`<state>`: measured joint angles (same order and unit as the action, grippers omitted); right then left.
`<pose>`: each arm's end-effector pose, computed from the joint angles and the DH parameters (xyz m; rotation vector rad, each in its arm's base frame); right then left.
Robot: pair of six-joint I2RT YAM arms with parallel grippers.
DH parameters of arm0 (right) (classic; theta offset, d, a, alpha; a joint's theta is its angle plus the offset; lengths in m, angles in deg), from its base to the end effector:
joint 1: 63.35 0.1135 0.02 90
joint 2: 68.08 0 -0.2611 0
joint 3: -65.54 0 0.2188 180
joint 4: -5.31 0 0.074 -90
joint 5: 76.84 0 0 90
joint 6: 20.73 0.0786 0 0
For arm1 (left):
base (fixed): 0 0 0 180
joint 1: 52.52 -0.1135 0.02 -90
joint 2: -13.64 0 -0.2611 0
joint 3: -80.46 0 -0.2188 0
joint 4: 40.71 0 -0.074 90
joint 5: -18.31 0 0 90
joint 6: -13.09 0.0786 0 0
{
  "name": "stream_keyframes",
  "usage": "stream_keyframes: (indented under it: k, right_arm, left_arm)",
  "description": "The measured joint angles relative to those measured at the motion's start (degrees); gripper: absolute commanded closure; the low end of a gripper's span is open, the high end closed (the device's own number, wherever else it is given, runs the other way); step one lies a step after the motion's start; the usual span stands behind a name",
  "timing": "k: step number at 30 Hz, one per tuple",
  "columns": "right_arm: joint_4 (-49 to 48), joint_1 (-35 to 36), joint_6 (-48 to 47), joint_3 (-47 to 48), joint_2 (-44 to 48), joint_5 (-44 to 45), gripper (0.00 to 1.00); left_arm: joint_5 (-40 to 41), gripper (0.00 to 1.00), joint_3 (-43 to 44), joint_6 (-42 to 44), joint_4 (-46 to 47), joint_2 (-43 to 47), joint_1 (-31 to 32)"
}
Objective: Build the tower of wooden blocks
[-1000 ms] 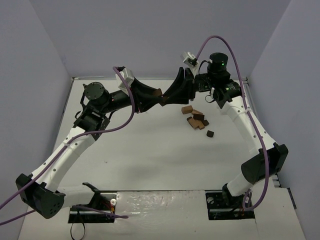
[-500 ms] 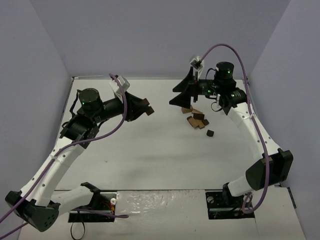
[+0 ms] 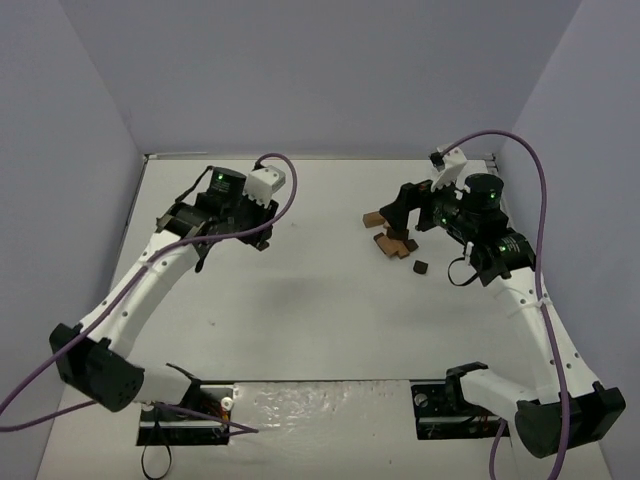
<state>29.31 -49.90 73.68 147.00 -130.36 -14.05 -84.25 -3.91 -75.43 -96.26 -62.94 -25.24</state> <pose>0.2334 0.0928 0.4044 -0.4940 1.6095 0.6274 0.2476 -0.1469 0.3492 0.6738 2.1300 -0.4903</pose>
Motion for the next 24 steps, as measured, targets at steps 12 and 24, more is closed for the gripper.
stream_keyframes:
  k: [12,24]
  right_arm:
    - [7.18,0.13,-0.51,-4.91,5.74,14.62,0.09]
    - [7.70,1.12,0.20,-7.60,4.91,14.79,0.07]
  left_arm:
    - [5.40,1.00,10.96,7.75,-4.74,-25.08,0.02]
    - [3.42,0.70,15.17,8.50,-5.15,-43.16,0.02]
